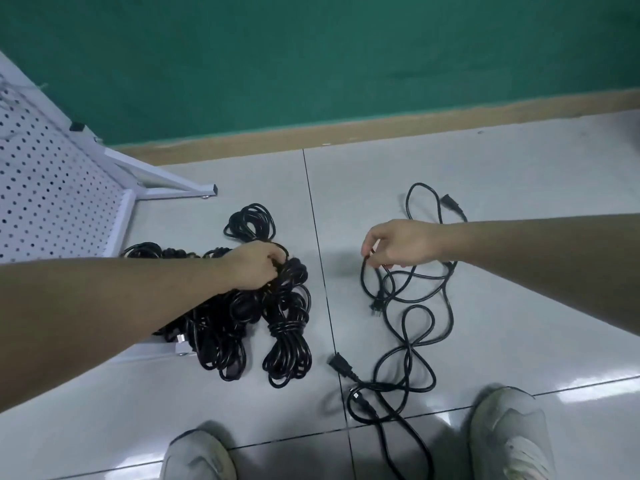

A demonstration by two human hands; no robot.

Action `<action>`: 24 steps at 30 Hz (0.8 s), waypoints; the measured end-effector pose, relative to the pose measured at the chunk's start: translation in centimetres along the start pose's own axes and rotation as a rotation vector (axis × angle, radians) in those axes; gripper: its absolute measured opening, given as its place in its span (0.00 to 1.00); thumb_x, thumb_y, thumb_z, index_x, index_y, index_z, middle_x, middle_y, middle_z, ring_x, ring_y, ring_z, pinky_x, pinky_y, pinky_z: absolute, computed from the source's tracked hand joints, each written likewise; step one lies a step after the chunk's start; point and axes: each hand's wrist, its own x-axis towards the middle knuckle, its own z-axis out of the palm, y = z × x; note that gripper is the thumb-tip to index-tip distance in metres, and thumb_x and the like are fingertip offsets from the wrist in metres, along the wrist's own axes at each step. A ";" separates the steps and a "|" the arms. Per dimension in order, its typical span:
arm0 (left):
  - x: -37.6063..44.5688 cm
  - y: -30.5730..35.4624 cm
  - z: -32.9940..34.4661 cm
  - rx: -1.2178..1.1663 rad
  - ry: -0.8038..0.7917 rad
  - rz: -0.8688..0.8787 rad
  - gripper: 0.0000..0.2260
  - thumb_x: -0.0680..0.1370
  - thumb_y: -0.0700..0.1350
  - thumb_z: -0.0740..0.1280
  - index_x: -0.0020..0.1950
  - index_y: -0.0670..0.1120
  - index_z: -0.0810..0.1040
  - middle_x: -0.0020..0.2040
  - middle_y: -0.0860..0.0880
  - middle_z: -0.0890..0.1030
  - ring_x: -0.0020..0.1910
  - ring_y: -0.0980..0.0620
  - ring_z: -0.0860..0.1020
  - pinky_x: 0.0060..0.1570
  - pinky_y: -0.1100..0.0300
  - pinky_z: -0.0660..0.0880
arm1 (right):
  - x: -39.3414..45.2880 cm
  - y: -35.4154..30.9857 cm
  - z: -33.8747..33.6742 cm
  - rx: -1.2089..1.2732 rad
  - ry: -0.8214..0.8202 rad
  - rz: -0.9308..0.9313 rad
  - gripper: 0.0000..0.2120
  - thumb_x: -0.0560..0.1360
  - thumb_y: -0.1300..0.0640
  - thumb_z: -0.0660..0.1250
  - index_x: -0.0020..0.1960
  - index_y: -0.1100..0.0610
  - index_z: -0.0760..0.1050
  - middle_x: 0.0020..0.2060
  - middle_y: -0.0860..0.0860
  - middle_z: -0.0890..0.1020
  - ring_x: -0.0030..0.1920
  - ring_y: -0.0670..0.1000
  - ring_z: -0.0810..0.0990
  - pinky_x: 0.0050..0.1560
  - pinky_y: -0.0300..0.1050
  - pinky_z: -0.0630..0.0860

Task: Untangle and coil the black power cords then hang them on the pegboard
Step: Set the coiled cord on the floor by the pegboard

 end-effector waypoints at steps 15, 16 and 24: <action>2.9 3.6 10.2 0.595 -0.274 0.549 0.16 0.79 0.56 0.69 0.65 0.52 0.79 0.62 0.52 0.80 0.63 0.50 0.73 0.63 0.53 0.70 | 3.4 3.5 8.5 -0.285 -0.216 -0.079 0.11 0.77 0.54 0.70 0.59 0.52 0.79 0.51 0.47 0.80 0.52 0.49 0.78 0.54 0.40 0.73; 3.1 3.7 11.1 0.647 -0.293 0.588 0.19 0.78 0.58 0.69 0.66 0.52 0.78 0.64 0.53 0.79 0.65 0.49 0.73 0.64 0.52 0.70 | 3.4 3.9 9.2 -0.291 -0.234 -0.077 0.11 0.77 0.54 0.70 0.59 0.53 0.79 0.51 0.47 0.81 0.53 0.50 0.78 0.55 0.41 0.73; 2.9 2.5 15.7 0.942 -0.452 0.766 0.20 0.79 0.57 0.69 0.69 0.52 0.77 0.64 0.50 0.76 0.65 0.46 0.71 0.61 0.51 0.67 | 1.9 6.4 11.1 -0.269 -0.275 -0.046 0.10 0.79 0.57 0.68 0.60 0.55 0.79 0.57 0.50 0.82 0.54 0.50 0.79 0.50 0.35 0.72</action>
